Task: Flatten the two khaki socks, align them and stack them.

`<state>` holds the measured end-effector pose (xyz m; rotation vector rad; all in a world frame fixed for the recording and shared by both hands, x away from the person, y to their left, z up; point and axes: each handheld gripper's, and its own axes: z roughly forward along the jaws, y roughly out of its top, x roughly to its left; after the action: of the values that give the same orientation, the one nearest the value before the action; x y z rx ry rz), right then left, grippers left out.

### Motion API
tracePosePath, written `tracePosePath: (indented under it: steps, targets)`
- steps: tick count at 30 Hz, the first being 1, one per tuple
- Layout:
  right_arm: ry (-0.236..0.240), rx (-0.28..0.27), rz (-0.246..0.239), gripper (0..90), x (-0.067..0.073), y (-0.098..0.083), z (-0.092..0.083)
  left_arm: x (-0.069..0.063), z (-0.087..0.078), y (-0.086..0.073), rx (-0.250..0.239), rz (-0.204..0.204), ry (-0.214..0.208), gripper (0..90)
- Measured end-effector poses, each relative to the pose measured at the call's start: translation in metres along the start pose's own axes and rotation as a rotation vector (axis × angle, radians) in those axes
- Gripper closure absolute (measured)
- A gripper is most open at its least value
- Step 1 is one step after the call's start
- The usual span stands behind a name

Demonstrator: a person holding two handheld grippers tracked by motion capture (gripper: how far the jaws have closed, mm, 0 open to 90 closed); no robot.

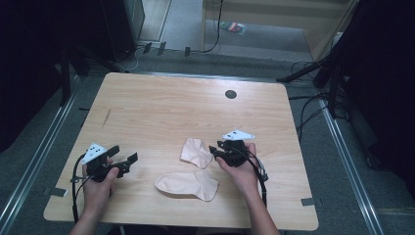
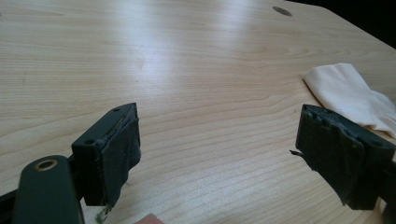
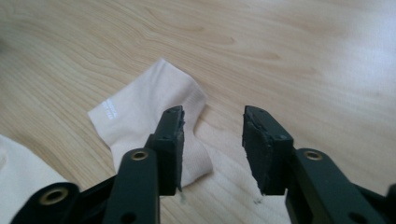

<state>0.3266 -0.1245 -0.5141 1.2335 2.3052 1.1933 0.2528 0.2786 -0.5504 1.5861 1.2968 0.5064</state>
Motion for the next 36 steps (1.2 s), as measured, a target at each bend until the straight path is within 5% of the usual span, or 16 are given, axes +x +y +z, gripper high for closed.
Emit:
tracePosePath:
  steps: [6, 13, 16, 19, 23, 25, 36]
  targets:
    - [-0.013, 0.043, 0.061, 64.3, 0.003, -0.012, 0.016, 0.0, 0.0, 0.0, 0.005, 0.005, 0.0, 13.9]
    - [-0.031, 0.082, 0.019, 68.7, 0.015, -0.016, 0.025, 0.0, 0.001, 0.0, 0.007, 0.005, 0.001, 14.0]
    - [-0.067, 0.076, -0.015, 82.6, 0.019, -0.02, 0.026, 0.0, 0.0, 0.0, 0.008, 0.005, 0.002, 14.0]
    - [-0.069, 0.081, -0.03, 86.8, 0.021, -0.019, 0.025, -0.001, 0.001, 0.001, 0.01, 0.008, 0.007, 14.0]
    - [-0.05, 0.045, -0.029, 87.5, 0.025, -0.005, 0.015, -0.012, 0.004, 0.004, 0.039, 0.076, 0.034, 13.9]
    - [-0.035, 0.03, -0.039, 87.6, 0.031, 0.007, 0.009, -0.021, 0.007, 0.007, 0.044, 0.069, -0.016, 13.8]
    - [0.026, 0.015, -0.149, 87.7, 0.079, 0.069, 0.003, -0.075, 0.055, 0.023, 0.204, 0.192, -0.225, 14.6]
